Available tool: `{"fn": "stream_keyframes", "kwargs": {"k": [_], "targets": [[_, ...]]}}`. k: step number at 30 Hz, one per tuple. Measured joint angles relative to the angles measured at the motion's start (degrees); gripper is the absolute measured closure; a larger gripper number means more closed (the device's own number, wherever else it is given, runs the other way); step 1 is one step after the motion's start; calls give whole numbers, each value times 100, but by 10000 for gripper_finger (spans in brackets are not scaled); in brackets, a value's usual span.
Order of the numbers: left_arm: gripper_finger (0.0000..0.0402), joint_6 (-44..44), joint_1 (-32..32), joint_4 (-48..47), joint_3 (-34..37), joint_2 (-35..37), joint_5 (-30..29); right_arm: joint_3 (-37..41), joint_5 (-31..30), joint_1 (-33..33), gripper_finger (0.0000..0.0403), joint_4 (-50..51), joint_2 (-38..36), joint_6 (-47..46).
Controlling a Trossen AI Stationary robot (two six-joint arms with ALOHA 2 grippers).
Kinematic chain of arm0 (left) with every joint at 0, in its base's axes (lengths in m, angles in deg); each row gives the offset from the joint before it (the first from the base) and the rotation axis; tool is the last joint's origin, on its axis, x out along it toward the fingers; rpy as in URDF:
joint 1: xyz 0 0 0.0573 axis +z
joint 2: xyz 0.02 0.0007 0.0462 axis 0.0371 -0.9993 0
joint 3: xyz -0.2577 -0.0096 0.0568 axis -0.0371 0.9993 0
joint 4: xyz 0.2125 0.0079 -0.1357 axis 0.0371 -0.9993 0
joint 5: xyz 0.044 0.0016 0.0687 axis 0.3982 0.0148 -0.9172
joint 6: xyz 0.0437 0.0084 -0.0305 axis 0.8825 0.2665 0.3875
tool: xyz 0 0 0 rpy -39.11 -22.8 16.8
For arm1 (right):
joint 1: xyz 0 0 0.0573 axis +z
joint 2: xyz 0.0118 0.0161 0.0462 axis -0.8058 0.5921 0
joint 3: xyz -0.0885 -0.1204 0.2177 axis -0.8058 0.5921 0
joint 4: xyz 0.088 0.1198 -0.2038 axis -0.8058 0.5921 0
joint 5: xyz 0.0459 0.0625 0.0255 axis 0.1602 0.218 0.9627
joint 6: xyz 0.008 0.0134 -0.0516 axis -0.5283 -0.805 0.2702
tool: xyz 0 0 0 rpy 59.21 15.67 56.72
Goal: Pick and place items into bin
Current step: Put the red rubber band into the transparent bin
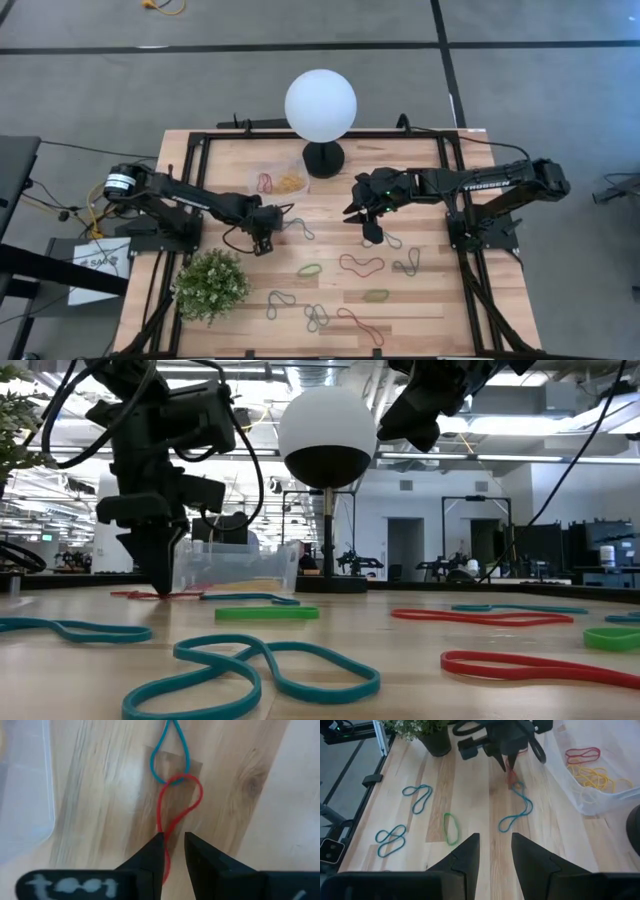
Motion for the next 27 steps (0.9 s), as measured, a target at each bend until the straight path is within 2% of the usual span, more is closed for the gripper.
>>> {"fn": "stream_keyframes", "kwargs": {"k": [20,27], "targets": [[336,24,-26,-237,11,-42,-223,0,-2,0,296,23,0,13],[336,-33,11,-321,46,-46,-501,0,-2,0,296,24,0,13]]}}
